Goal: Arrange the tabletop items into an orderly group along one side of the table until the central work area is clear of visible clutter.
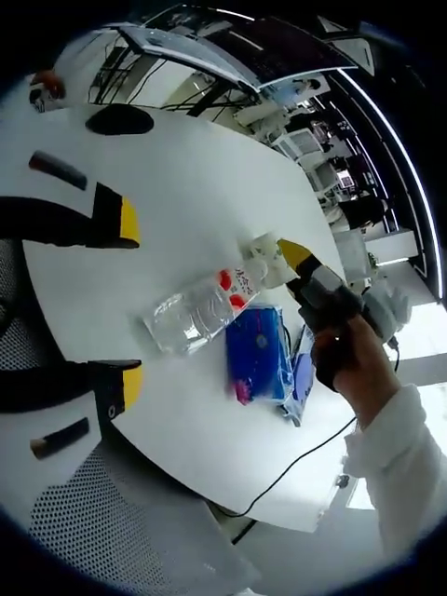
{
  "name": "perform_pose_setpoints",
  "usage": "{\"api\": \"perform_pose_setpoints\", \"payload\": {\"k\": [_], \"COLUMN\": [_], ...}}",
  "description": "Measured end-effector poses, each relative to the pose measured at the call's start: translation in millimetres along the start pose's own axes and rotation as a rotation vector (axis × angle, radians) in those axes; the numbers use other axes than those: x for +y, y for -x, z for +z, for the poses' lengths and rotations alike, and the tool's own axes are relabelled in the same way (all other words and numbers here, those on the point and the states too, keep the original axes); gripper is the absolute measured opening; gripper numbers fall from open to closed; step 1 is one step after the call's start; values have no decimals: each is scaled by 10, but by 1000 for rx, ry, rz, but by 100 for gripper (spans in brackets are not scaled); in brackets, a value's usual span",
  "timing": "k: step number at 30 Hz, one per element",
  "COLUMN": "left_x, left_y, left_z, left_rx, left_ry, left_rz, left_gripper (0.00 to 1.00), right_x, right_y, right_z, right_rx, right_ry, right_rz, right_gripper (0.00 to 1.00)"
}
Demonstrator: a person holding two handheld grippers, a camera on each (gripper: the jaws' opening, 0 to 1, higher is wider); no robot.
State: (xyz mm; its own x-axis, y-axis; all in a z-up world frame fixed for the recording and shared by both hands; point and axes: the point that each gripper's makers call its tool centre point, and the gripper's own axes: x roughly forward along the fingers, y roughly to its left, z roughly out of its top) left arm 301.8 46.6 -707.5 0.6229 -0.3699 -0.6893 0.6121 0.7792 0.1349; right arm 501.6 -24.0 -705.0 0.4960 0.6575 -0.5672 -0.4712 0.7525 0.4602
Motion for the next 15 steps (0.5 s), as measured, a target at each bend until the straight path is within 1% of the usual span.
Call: {"api": "perform_pose_setpoints", "payload": {"k": [3,6,10,13,15], "left_x": [3,14,25,29,27], "left_y": [0,-1,-1,0,-4], "left_z": [-1,-7,-9,-16,-23], "left_rx": [-1,0,-1,2,5], "left_ry": [-4,0,2,2,3], "left_rz": [1,4,7,9,7], "left_gripper": [47,47,46,46,46], "right_x": [0,-11,-10,-19,-20], "right_y": [-33,-49,-81,-92,-102], "right_z": [11,13,-15,-22,-32], "right_rx": [-13,-17,-10,-10,-8], "right_ry": [-10,-1,-5,1,-7], "right_rz": [5,0,3,-1,-3], "right_gripper": [45,41,38,32,23]}}
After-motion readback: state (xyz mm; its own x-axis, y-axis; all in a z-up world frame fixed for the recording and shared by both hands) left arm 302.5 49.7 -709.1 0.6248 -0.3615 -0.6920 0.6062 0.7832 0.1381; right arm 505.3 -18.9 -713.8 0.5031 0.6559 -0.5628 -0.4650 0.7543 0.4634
